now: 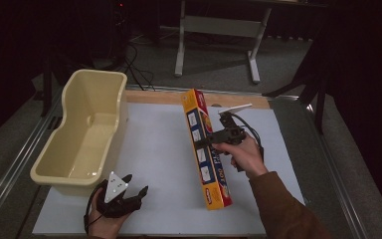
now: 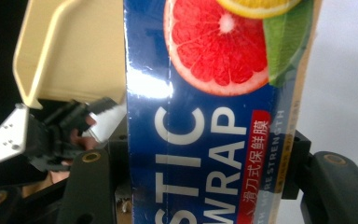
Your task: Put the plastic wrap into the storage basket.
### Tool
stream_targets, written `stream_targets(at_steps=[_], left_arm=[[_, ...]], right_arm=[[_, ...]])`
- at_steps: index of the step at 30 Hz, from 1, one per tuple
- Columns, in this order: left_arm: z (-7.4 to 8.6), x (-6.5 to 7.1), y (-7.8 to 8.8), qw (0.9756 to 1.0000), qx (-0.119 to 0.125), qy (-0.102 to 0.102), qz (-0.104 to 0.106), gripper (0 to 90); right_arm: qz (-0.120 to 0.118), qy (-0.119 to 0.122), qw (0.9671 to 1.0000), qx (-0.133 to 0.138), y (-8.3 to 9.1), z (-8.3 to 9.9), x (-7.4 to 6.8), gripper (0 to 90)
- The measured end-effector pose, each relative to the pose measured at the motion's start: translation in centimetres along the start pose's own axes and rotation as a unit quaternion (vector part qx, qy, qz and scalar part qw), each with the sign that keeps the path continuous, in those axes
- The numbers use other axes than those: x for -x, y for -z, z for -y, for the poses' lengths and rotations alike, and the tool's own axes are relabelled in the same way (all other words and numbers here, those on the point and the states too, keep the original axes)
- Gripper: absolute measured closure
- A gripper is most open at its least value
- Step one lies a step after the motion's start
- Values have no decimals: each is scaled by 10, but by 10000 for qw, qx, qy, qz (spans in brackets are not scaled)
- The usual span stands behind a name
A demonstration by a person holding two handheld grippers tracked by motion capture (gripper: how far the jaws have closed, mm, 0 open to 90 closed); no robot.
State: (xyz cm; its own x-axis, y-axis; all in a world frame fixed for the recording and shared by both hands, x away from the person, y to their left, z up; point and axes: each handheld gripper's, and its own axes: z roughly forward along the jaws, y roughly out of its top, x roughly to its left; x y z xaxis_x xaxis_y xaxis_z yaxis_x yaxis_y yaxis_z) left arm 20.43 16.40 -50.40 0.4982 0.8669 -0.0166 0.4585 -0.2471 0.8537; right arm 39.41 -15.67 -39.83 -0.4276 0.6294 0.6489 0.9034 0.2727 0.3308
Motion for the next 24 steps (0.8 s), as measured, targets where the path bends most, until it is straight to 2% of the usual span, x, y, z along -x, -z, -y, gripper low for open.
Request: stream_targets(at_steps=[8, 15, 21, 24], left_arm=[[0, 0, 2, 10000, 20, -22, -59, 326], [0, -1, 3, 9999, 57, 16, -130, 307], [0, 0, 3, 9999, 53, -13, -130, 300], [0, 1, 3, 9999, 41, -40, -105, 299]], right_arm=[[-244, -11, 9997, 66, -8, -16, -18, 410], [-441, -12, 9989, 180, -12, -30, -39, 410], [-537, -63, 9981, 288, -17, -40, -49, 410], [-665, -126, 9972, 332, -22, -44, -52, 410]])
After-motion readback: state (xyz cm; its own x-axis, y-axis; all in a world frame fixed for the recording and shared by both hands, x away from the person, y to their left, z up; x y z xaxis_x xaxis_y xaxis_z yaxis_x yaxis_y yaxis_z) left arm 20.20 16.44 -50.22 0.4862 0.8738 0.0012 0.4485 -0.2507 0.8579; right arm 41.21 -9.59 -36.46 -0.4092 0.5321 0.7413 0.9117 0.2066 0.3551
